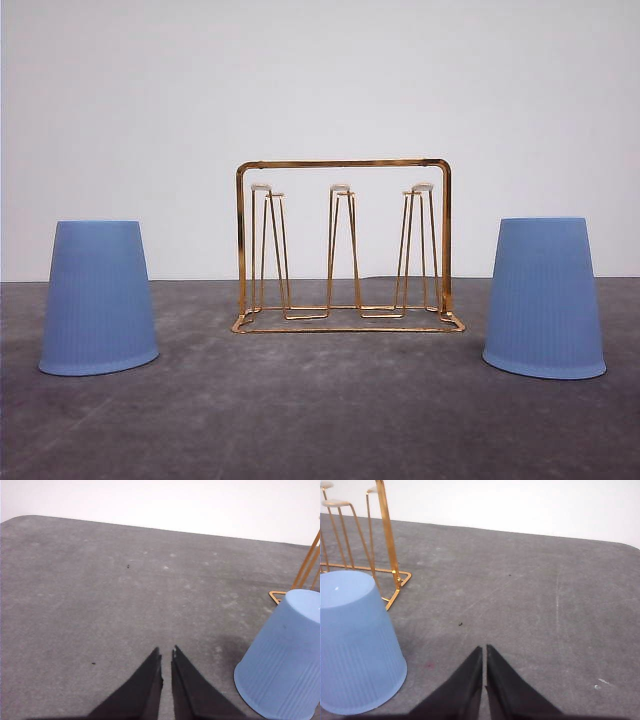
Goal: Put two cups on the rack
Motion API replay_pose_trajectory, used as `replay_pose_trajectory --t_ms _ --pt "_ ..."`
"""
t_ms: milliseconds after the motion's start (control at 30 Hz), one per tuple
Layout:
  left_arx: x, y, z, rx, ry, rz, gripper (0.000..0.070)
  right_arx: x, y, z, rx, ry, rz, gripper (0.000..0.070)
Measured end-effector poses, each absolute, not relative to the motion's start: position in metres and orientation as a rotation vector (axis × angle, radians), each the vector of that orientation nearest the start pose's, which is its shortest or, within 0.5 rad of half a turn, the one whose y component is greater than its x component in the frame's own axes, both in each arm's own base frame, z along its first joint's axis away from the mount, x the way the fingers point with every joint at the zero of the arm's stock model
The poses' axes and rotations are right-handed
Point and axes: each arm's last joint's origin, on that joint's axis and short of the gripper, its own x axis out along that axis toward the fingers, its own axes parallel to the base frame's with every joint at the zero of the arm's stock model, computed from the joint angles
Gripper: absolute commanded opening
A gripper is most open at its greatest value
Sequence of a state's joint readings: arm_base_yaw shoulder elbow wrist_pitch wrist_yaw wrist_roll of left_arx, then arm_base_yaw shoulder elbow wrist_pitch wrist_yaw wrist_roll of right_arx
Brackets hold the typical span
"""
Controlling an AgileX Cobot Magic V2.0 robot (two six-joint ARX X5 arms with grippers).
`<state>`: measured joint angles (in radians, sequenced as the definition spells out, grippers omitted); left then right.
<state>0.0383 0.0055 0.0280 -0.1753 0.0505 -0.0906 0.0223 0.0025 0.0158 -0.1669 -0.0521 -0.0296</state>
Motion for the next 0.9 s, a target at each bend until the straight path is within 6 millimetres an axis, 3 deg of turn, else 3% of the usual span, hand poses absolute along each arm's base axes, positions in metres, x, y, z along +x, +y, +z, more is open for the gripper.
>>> replay_pose_trajectory --t_ms 433,900 --pt "0.095 0.002 0.156 -0.097 0.15 -0.005 0.0015 0.096 0.004 0.153 -0.027 0.152 0.077 0.0011" --pt "0.096 0.002 0.17 -0.114 0.01 -0.012 0.0012 0.096 0.004 0.157 0.057 0.106 0.086 0.0006"
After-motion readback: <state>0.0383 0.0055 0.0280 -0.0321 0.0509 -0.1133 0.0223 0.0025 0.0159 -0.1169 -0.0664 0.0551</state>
